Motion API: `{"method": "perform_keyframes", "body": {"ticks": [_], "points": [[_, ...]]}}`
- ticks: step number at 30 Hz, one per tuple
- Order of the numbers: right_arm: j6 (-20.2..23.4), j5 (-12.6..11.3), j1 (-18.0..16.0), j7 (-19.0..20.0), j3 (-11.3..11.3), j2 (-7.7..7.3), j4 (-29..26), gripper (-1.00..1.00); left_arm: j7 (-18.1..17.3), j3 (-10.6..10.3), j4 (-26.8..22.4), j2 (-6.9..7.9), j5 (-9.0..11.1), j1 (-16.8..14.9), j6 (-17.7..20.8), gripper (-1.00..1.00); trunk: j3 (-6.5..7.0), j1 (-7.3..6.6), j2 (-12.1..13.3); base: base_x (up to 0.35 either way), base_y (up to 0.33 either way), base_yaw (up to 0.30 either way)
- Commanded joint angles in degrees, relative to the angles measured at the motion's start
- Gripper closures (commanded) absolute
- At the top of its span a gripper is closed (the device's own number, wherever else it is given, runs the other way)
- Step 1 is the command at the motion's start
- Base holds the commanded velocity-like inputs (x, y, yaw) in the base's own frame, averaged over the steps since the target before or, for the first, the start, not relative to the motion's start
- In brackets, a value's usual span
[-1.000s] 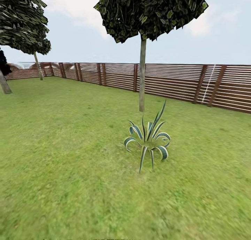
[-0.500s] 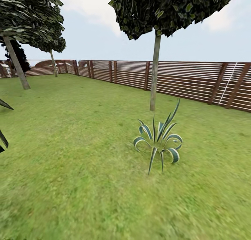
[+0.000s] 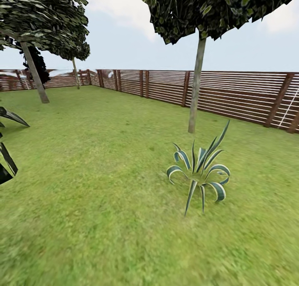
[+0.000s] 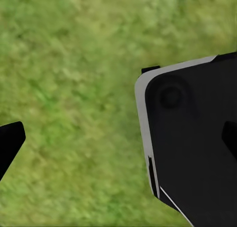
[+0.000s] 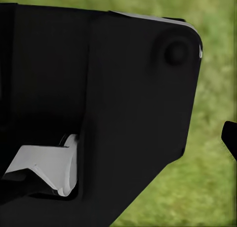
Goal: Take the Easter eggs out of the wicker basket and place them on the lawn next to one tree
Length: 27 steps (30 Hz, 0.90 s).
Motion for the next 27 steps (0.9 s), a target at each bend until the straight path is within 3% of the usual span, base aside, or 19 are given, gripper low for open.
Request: {"method": "perform_keyframes", "body": {"ticks": [1,8,27], "points": [[-0.07,0.05,0.02,-0.02,0.35,-0.02,-0.08,-1.00,0.06,-0.27,0.05,0.01,-0.02,-0.03,-0.19,-1.00,-0.09,0.02,-0.07,0.023,-0.051,0.026],[-0.07,0.09,0.02,-0.01,0.43,-0.02,-0.08,-1.00,0.08,-0.27,0.08,0.01,-0.02,-0.03,-0.19,-1.00,-0.39,0.02,-0.07,0.134,-0.019,0.103],[-0.02,-0.12,0.02,-0.10,0.44,0.21,-0.16,-1.00,0.09,-0.27,0.08,0.01,-0.02,-0.03,-0.19,-1.00,-1.75,0.02,-0.07,0.275,-0.010,0.140]]}}
